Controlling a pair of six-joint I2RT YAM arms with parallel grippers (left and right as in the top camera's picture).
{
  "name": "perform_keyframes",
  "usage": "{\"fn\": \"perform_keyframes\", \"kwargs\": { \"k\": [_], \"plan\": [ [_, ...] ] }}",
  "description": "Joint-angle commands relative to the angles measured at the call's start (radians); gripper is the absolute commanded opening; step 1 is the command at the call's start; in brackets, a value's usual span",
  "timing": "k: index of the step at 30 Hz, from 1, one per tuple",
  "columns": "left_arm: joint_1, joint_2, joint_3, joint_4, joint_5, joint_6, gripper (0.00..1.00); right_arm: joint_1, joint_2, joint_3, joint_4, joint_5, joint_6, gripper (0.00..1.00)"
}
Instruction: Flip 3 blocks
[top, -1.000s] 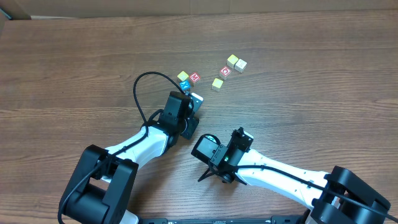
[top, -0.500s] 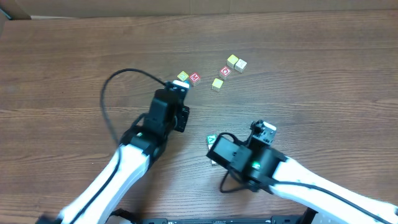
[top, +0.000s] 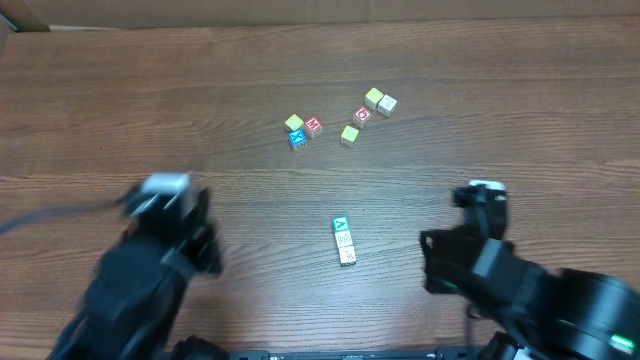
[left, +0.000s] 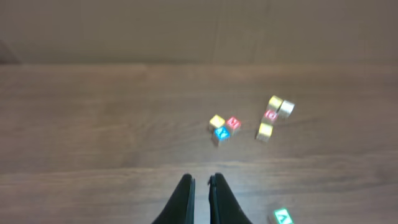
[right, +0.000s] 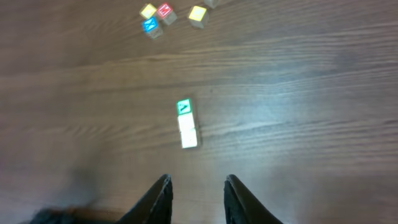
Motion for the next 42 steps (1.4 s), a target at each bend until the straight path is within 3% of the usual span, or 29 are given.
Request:
{"fn": "perform_keyframes", "kwargs": {
  "k": [1, 6, 9, 12, 18, 20, 22, 24, 26, 30, 32, 33, 35, 38, 39, 42],
  "plan": [
    [-0.002, -0.093, 0.090, -0.096, -0.012, -0.024, 0.04, -0.008, -0.027, 0.119, -0.073, -0.042, -0.054, 0.30],
    [-0.001, -0.204, 0.171, -0.224, -0.013, -0.019, 0.04, -0.008, -0.031, 0.274, -0.154, 0.075, -0.085, 0.30],
    [-0.001, -0.238, 0.178, -0.258, -0.015, -0.015, 0.04, -0.008, -0.031, 0.349, -0.161, 0.242, -0.068, 0.32],
    [-0.001, -0.241, 0.176, -0.295, -0.020, -0.015, 0.04, -0.008, -0.031, 0.414, -0.179, 0.475, 0.045, 0.35],
    [-0.001, -0.240, 0.170, -0.320, -0.036, -0.016, 0.04, -0.019, -0.032, 0.528, -0.198, 0.698, 0.024, 0.39],
    [-0.001, -0.241, 0.170, -0.318, -0.035, -0.004, 0.04, -0.023, -0.032, 0.568, -0.191, 0.701, -0.085, 0.44],
    [-0.001, -0.240, 0.170, -0.318, -0.035, 0.013, 0.04, -0.023, -0.032, 0.596, -0.166, 0.648, -0.297, 0.44],
    [-0.001, -0.240, 0.170, -0.318, -0.024, 0.047, 0.04, -0.023, -0.032, 0.608, -0.146, 0.515, -0.547, 0.44],
    [-0.001, -0.240, 0.170, -0.318, 0.013, 0.104, 0.04, -0.023, -0.032, 0.610, -0.148, 0.399, -0.702, 0.49],
    [-0.001, -0.240, 0.170, -0.321, 0.050, 0.169, 0.11, -0.023, -0.032, 0.609, -0.149, 0.326, -0.776, 0.51],
    [-0.001, -0.240, 0.170, -0.330, 0.050, 0.172, 0.26, -0.023, -0.032, 0.609, -0.149, 0.326, -0.776, 0.63],
    [-0.001, -0.240, 0.170, -0.337, 0.050, 0.172, 0.41, -0.023, -0.032, 0.609, -0.148, 0.325, -0.775, 1.00],
    [-0.001, -0.240, 0.170, -0.357, 0.048, 0.172, 0.59, -0.023, -0.032, 0.609, -0.150, 0.323, -0.775, 1.00],
    [-0.001, -0.240, 0.170, -0.388, 0.046, 0.172, 0.94, -0.023, -0.032, 0.609, -0.166, 0.319, -0.765, 1.00],
    [-0.001, -0.240, 0.170, -0.394, 0.046, 0.172, 1.00, -0.023, -0.032, 0.608, -0.172, 0.319, -0.765, 1.00],
    [-0.001, -0.240, 0.170, -0.397, 0.046, 0.172, 1.00, -0.023, -0.032, 0.608, -0.194, 0.306, -0.765, 1.00]
  ]
}}
